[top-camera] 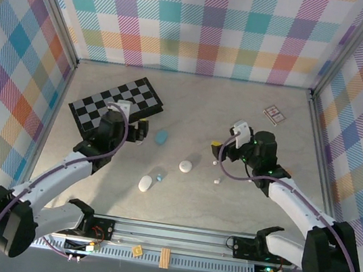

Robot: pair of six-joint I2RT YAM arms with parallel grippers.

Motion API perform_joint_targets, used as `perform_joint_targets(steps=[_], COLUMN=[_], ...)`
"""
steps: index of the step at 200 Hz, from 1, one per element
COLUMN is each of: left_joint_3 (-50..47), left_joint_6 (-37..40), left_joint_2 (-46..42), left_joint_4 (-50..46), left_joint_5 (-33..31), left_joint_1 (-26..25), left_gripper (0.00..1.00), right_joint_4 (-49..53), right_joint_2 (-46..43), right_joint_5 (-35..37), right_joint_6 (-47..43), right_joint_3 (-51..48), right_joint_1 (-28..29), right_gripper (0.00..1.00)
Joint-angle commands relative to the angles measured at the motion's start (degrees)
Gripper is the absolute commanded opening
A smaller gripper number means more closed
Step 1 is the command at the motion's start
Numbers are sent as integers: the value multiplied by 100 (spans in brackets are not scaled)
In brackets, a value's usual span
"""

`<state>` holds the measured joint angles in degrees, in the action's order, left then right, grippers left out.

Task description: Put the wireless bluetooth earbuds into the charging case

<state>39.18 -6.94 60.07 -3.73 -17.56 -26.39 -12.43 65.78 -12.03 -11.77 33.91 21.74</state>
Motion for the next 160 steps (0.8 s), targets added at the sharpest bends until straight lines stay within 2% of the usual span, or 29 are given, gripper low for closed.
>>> perform_joint_targets(steps=[1, 55, 96, 111, 126, 160], left_joint_3=[295, 431, 214, 184, 149, 108], left_joint_6=[-668, -2329, -3060, -3113, -2981, -2889], left_joint_2=[-262, -446, 120, 400, 653, 1337], left_joint_4=[-2081, -3864, -3991, -3849, -3578, -3179], left_joint_5=[-379, -645, -621, -558, -353, -77], left_joint_1=[-598, -2027, -2887, -3036, -3056, -3056], left_gripper=[100, 100, 100, 100, 93, 87], right_joint_4=[229, -102, -33, -46, -41, 77], right_joint_2=[58, 136, 312, 313, 337, 324], right_joint_5=[-414, -634, -702, -680, -691, -733], right_joint_6=[-93, 103, 0, -18, -23, -62], right_joint_3=[98, -24, 23, -6, -15, -5], right_joint_1=[67, 68, 74, 76, 76, 76], right_gripper=[99, 99, 99, 99, 99, 99])
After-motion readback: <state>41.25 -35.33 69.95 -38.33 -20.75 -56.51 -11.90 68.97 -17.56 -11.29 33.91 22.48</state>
